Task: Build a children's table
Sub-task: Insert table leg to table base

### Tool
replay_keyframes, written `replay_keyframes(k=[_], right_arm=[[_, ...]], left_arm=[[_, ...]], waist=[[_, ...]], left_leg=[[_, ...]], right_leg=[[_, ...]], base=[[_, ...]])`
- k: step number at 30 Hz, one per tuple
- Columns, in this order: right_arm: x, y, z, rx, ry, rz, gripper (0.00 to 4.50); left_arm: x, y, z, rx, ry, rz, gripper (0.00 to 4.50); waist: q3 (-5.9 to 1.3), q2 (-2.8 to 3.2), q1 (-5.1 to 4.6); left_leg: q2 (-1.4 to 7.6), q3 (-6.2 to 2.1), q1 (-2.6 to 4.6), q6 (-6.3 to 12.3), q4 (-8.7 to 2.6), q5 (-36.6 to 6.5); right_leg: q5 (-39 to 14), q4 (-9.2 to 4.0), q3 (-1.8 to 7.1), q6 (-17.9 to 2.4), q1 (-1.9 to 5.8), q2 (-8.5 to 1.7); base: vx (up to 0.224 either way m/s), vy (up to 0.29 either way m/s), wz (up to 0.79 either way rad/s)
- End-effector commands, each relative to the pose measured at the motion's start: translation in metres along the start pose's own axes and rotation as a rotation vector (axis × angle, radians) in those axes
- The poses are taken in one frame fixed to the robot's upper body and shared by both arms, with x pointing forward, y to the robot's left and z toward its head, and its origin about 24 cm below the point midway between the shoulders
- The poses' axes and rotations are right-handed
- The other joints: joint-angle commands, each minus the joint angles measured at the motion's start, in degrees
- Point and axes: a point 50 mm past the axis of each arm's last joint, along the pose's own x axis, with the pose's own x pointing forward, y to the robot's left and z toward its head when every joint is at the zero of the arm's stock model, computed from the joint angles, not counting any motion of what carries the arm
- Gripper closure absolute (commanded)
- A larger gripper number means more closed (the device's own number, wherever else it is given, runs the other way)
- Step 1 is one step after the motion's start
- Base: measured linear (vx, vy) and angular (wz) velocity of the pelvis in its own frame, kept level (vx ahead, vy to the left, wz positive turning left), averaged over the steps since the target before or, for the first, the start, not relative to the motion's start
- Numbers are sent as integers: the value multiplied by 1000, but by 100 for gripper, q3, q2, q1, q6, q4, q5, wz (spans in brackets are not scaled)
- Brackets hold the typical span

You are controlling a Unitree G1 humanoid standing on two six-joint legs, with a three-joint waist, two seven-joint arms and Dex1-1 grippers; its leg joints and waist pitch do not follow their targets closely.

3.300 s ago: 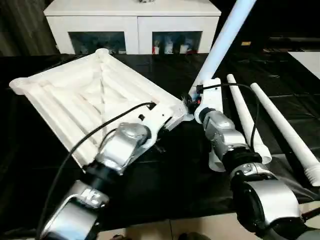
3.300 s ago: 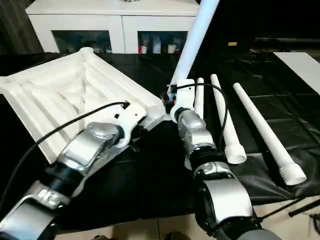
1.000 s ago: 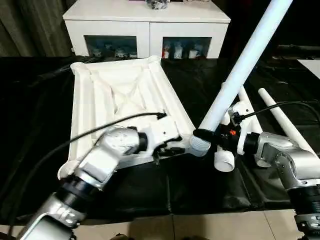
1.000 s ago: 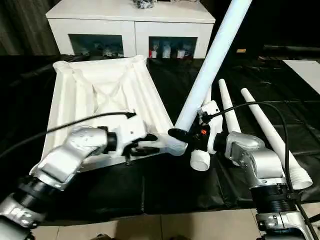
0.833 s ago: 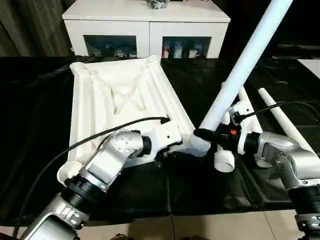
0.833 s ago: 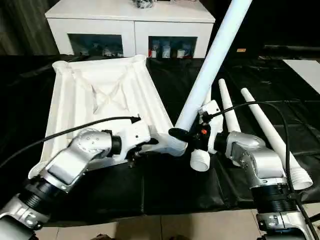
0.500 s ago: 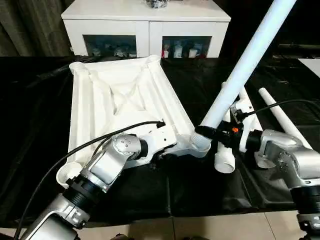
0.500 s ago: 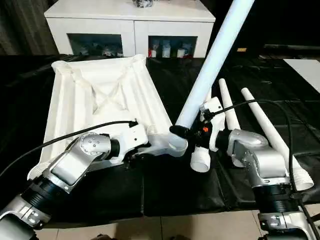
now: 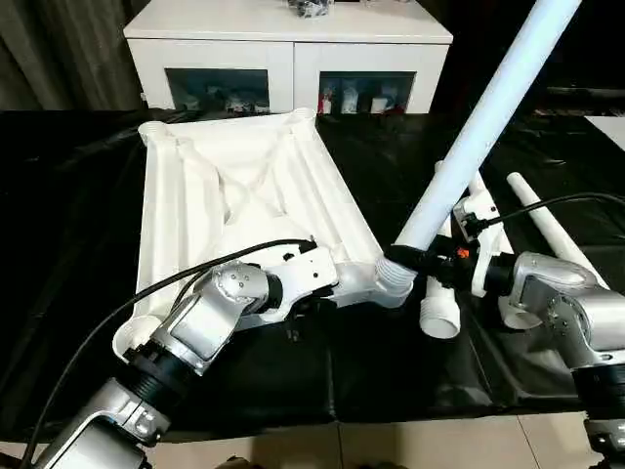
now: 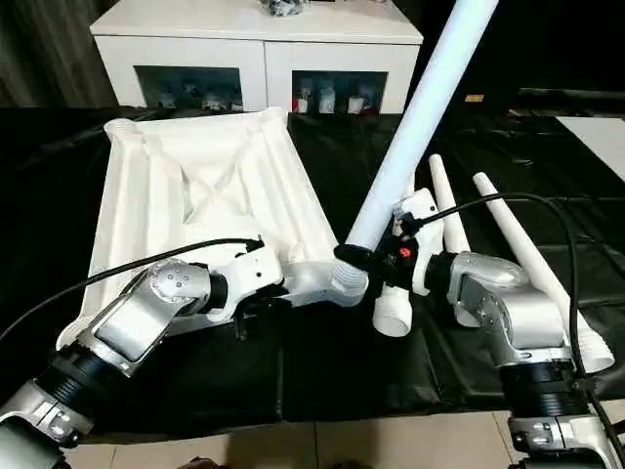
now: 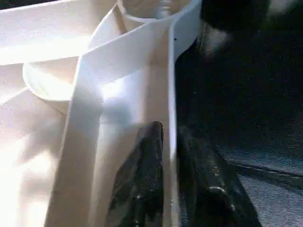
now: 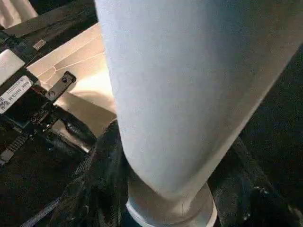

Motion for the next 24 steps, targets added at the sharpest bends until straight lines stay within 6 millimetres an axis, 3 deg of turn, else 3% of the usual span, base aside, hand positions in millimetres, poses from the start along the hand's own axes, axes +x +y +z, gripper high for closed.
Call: replay_keyframes(k=[1, 5, 15, 24], right_arm=[[-5, -1, 5, -16, -8, -10, 259], [-6, -3, 5, -17, -4, -15, 259], [-2, -5, 2, -34, 22, -35, 259], [-3, 0, -11, -10, 124, 46, 259]], left_arm=[[-1, -1, 1, 0, -9, -11, 416], [-2, -3, 1, -8, -16, -36, 448], [-9, -12, -1, -33, -35, -120, 450], [-10, -11, -3, -30, -21, -87, 450]], waist=[[-411, -7, -1], [-414, -11, 0], [-446, 11, 9], [-412, -51, 4]], left_leg=[[324, -213, 158, -49, -491, -1737], [324, -212, 154, -47, -492, -1708], [332, -190, 139, 86, -477, -1255], [335, -191, 142, 70, -481, -1416]], right_leg=[[-2056, -458, 228, -1083, 225, -322], [-2013, -451, 231, -1095, 226, -324], [-1288, -360, 240, -1339, 263, -316], [-1873, -418, 247, -1164, 251, -332]], base=[[0, 0, 0], [0, 0, 0], [0, 0, 0], [0, 0, 0]])
